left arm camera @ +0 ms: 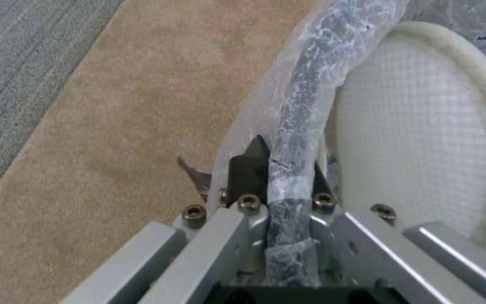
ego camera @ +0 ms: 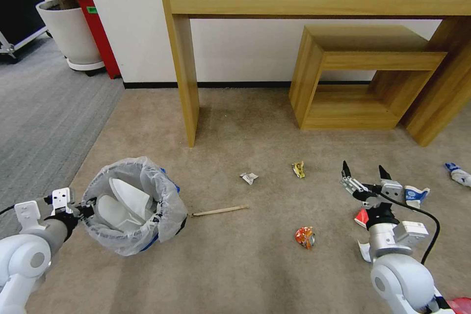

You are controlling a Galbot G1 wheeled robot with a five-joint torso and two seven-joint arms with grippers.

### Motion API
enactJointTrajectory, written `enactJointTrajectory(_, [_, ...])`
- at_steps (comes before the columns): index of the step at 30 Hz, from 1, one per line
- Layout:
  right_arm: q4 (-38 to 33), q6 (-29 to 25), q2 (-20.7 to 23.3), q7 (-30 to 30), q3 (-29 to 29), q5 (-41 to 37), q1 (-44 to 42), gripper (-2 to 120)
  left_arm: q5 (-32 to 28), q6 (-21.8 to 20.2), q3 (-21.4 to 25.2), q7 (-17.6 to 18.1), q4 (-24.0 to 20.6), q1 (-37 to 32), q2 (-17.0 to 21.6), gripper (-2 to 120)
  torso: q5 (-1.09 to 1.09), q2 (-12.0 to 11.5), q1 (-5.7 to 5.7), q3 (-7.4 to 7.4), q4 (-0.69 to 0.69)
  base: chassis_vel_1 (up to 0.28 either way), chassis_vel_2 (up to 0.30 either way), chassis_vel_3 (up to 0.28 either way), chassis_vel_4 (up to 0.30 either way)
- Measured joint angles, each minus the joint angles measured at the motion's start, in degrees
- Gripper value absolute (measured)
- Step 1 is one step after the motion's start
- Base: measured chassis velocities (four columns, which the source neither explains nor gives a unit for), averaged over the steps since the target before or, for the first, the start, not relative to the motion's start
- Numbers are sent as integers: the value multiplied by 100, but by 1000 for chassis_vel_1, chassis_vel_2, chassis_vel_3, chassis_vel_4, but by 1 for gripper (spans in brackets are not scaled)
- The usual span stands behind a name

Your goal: Pick up the trash bin and place the garbage on the floor into it.

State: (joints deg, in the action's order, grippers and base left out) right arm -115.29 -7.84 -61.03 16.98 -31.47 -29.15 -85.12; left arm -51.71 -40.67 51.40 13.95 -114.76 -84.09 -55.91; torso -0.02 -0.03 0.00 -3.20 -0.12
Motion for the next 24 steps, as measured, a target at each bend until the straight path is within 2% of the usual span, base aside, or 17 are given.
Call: enactJointTrajectory(24, [-72,36,4,-19,-70,22,-87,99,48,15,-11,-1,-61,-56,-91,0,0,0,0,0,0,0,0,0,0])
